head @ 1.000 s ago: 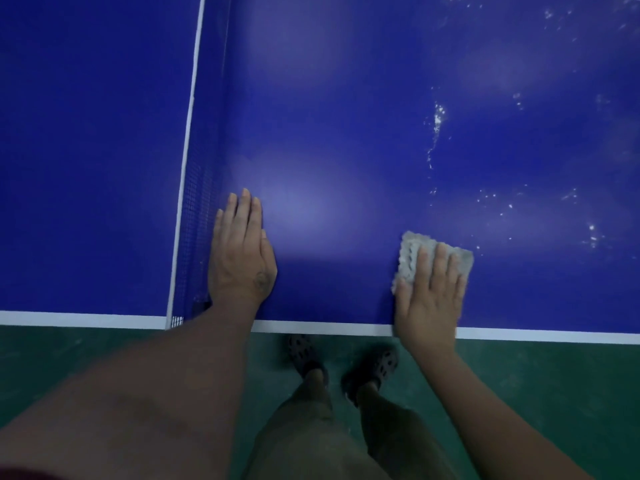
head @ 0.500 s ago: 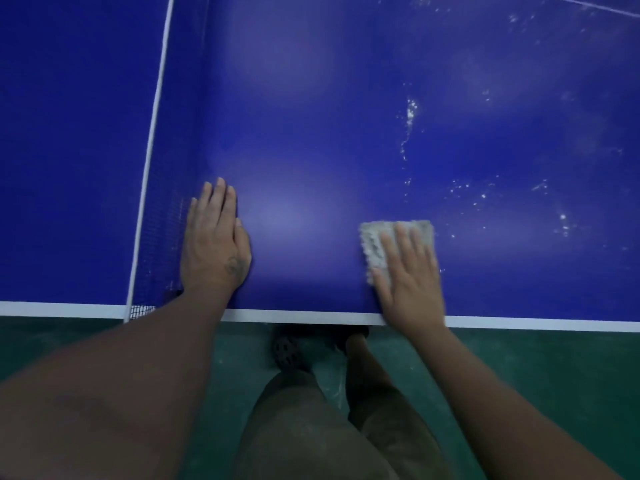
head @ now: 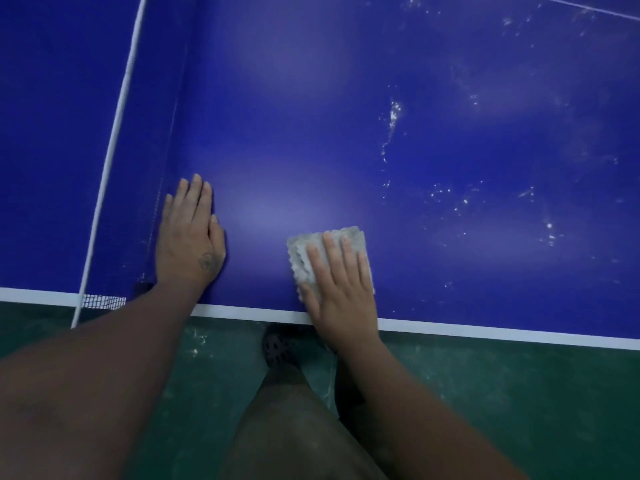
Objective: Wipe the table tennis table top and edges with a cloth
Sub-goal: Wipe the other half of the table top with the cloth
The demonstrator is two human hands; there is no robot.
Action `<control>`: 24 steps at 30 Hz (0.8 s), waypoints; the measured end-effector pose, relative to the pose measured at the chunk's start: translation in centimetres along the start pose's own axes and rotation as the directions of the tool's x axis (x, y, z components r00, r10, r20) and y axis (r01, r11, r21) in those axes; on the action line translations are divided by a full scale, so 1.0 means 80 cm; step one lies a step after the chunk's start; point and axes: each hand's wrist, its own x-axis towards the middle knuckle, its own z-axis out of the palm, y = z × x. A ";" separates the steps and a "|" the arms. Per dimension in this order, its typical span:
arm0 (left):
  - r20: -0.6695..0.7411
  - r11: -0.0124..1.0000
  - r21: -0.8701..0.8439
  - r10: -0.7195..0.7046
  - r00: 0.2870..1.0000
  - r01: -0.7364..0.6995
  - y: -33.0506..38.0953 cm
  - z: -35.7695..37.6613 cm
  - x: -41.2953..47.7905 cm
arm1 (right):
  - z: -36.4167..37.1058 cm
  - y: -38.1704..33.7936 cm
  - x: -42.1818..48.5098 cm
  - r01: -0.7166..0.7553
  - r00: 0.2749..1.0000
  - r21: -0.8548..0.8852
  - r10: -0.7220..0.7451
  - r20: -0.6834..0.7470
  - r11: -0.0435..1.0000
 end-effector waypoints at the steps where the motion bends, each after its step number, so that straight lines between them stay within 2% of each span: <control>1: 0.003 1.000 0.014 -0.023 1.000 0.023 0.005 0.000 0.002 | -0.004 0.022 -0.014 -0.002 1.000 -0.006 0.002 -0.009 1.000; 4: -0.012 0.997 -0.017 -0.071 0.997 0.070 0.039 0.001 0.023 | -0.018 0.102 -0.051 -0.077 0.997 -0.032 0.077 -0.015 0.996; 7: -0.035 0.995 -0.095 -0.022 0.999 0.019 0.100 0.016 0.062 | -0.030 0.167 -0.070 -0.225 0.974 -0.036 0.224 -0.029 0.974; 9: -0.031 0.990 -0.127 -0.060 0.998 0.055 0.143 0.029 0.088 | -0.035 0.185 -0.070 -0.313 0.950 -0.041 0.312 -0.025 0.949; 11: -0.012 0.986 -0.110 -0.126 0.992 0.124 0.173 0.043 0.104 | -0.035 0.176 -0.056 -0.333 0.943 -0.053 0.333 -0.013 0.941; 13: -0.014 0.989 -0.043 -0.142 0.990 0.142 0.186 0.052 0.108 | -0.032 0.147 -0.029 -0.267 0.964 -0.047 0.267 0.010 0.963; 15: -0.039 0.991 0.011 -0.132 0.990 0.133 0.189 0.058 0.107 | -0.026 0.113 0.007 -0.130 0.991 -0.030 0.131 0.031 0.991; 18: -0.046 0.988 0.049 -0.146 0.988 0.149 0.190 0.061 0.108 | -0.023 0.085 0.064 0.004 1.000 0.010 -0.004 0.011 1.000; 22: -0.029 0.984 0.069 -0.162 0.986 0.164 0.194 0.061 0.112 | -0.032 0.126 0.087 0.079 0.997 -0.011 -0.079 0.011 0.997; 24: -0.018 0.983 0.065 -0.173 0.985 0.174 0.194 0.060 0.112 | -0.039 0.175 0.074 0.023 1.000 -0.023 -0.023 0.002 0.999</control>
